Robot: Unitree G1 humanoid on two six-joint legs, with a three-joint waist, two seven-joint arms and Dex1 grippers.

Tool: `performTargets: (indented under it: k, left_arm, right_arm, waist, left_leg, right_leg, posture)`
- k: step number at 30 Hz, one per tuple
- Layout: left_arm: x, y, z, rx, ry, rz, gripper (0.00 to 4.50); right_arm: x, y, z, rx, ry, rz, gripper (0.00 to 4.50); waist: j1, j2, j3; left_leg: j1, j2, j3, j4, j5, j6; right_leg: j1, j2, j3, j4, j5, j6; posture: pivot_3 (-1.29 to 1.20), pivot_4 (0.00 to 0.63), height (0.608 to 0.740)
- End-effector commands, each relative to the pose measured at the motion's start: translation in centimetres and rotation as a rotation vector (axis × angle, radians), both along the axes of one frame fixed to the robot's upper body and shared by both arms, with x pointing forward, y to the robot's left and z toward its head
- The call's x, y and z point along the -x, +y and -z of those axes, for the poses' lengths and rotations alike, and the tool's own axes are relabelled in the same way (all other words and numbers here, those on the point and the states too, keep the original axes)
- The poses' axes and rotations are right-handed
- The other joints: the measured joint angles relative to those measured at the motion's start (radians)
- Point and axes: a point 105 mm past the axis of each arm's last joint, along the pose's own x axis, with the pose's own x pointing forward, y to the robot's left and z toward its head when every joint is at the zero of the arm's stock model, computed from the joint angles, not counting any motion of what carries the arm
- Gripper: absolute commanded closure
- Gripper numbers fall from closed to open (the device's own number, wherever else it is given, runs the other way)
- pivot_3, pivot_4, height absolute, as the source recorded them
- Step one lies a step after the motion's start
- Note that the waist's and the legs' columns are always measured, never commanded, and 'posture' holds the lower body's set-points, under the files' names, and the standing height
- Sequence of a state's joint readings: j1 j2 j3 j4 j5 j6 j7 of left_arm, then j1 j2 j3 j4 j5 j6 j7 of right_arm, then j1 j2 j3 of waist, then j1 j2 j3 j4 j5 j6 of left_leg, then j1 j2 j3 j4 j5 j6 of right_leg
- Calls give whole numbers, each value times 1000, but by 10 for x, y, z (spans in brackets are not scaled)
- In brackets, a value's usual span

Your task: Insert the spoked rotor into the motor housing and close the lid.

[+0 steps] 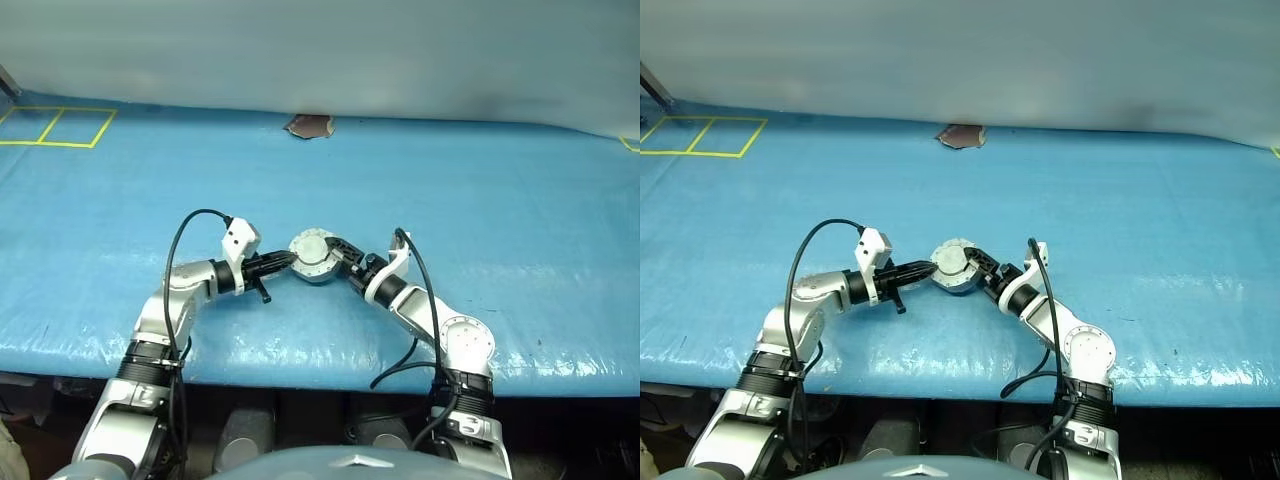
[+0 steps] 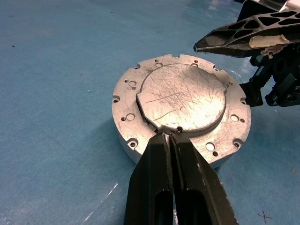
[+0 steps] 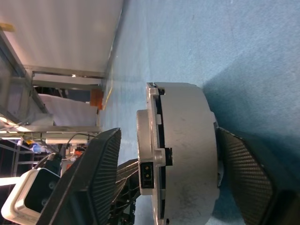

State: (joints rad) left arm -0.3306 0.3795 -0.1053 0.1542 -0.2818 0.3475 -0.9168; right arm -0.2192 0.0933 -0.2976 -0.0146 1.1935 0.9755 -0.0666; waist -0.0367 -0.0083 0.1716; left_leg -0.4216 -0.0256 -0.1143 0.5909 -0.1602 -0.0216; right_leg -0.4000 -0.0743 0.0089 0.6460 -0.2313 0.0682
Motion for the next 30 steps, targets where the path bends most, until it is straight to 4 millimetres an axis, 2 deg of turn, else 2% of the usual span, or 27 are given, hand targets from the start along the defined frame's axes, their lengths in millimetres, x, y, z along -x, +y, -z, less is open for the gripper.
performTargets:
  k: [1, 3, 7, 11, 23, 27, 30]
  left_arm:
    - [1, -6, -7, -4, -35, 26, 4377]
    - [1, -6, -7, -3, -36, 26, 4377]
    - [0, -6, -8, -3, -37, 23, 4377]
    - [1, -5, -8, 0, -37, 18, 4377]
    - [-10, 8, -20, 98, -54, -107, 4377]
    - [-18, 15, -39, 285, -20, -202, 4377]
    - [-14, 17, -47, 444, 82, -213, 4377]
  right_arm:
    - [9, 29, -7, -112, 8, -32, 2053]
    - [9, 29, -6, -106, 12, -32, 2591]
    - [9, 29, -4, -106, 23, -28, 2591]
    - [9, 30, -3, -94, 25, -35, 3321]
    - [3, 25, -15, -190, 14, 22, 3325]
    - [-4, 17, -33, -311, -40, 87, 3325]
    - [-11, 12, -58, -395, -115, 126, 3325]
  waist:
    - [0, 0, 0]
    - [-1, 0, 0]
    - [-1, 0, 0]
    - [-2, 1, 0]
    - [-2, 1, 0]
    - [-1, 1, 0]
    - [-3, 1, 0]
  left_leg:
    - [0, 0, 0, 0, 0, 0]
    - [0, 0, 0, 0, 0, 0]
    - [0, 0, 0, 0, 0, 0]
    - [0, 0, 0, 0, 0, 0]
    - [0, 1, 0, 0, 0, 0]
    - [-1, 1, 0, 1, 0, 0]
    - [-5, 1, -1, 3, 0, 1]
  right_leg:
    - [0, 0, 0, 0, 0, 0]
    - [0, 0, 0, -1, 0, 0]
    - [0, 0, 0, -1, 0, 0]
    - [0, 1, 1, -1, 0, 0]
    - [0, 1, 1, 0, 1, 1]
    - [0, 2, 1, -1, 1, 1]
    - [-3, 2, 1, -1, 4, 7]
  posture:
    - [0, 150, 740]
    - [0, 150, 740]
    - [0, 150, 740]
    - [0, 150, 740]
    - [0, 150, 740]
    - [0, 150, 740]
    - [0, 150, 740]
